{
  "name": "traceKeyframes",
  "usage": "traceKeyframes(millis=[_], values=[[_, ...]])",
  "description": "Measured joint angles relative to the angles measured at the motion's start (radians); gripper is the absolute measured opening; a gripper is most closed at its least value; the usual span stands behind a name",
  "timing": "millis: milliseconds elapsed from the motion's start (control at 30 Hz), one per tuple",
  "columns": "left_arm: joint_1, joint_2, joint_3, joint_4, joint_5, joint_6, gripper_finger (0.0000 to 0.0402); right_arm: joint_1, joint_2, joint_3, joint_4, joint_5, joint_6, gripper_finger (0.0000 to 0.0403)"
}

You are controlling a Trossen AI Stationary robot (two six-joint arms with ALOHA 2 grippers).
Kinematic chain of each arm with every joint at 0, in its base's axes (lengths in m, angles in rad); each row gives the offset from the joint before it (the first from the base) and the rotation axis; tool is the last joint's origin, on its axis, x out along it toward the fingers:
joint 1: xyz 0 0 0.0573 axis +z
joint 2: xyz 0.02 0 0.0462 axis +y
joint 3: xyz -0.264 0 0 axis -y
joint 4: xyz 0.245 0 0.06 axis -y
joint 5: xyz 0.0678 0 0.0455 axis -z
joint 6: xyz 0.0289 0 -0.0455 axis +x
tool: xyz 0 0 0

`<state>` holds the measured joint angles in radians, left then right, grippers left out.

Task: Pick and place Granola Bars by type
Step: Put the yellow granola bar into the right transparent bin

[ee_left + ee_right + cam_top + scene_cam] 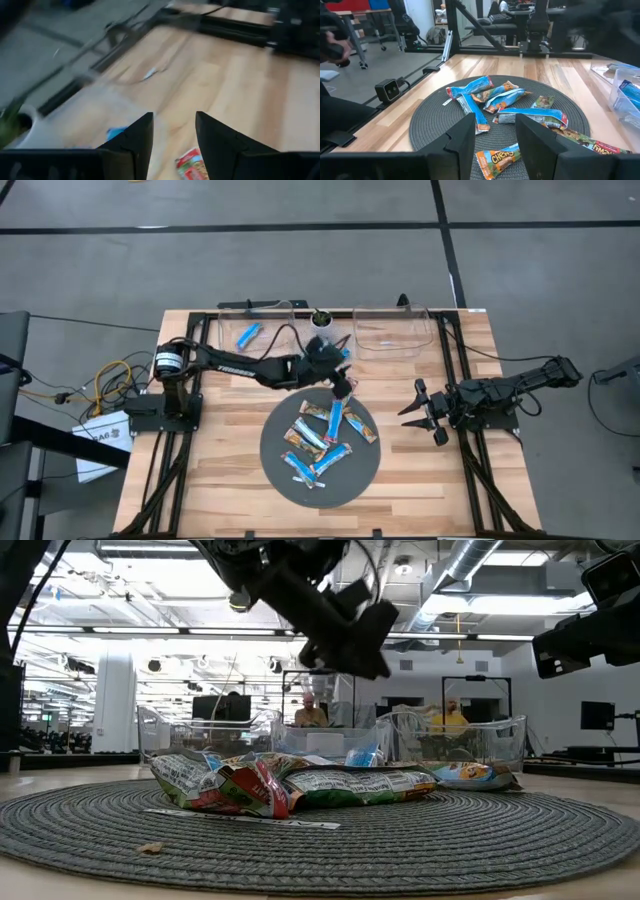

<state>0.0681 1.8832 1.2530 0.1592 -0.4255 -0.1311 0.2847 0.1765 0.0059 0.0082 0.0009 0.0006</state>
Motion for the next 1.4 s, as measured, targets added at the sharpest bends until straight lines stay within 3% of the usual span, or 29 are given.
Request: traceKeyframes(millis=[200, 400, 1100, 1400], values=[[-0.083, 0.0, 0.0, 0.021, 0.09, 0.207, 0.0139, 0.0, 0.0, 0.0, 0.0, 0.0, 0.0, 0.0133], [-0.165, 0.0, 0.0, -0.014, 0.184, 0.292, 0.0139, 0.0, 0.0, 0.0, 0.0, 0.0, 0.0, 0.0134], [-0.417, 0.0, 0.0, -0.293, 0.182, 0.241, 0.0139, 0.0, 0.0, 0.0, 0.0, 0.0, 0.0, 0.0134], [-0.463, 0.0, 0.0, -0.435, 0.157, 0.202, 0.0139, 0.0, 0.0, 0.0, 0.0, 0.0, 0.0, 0.0134]])
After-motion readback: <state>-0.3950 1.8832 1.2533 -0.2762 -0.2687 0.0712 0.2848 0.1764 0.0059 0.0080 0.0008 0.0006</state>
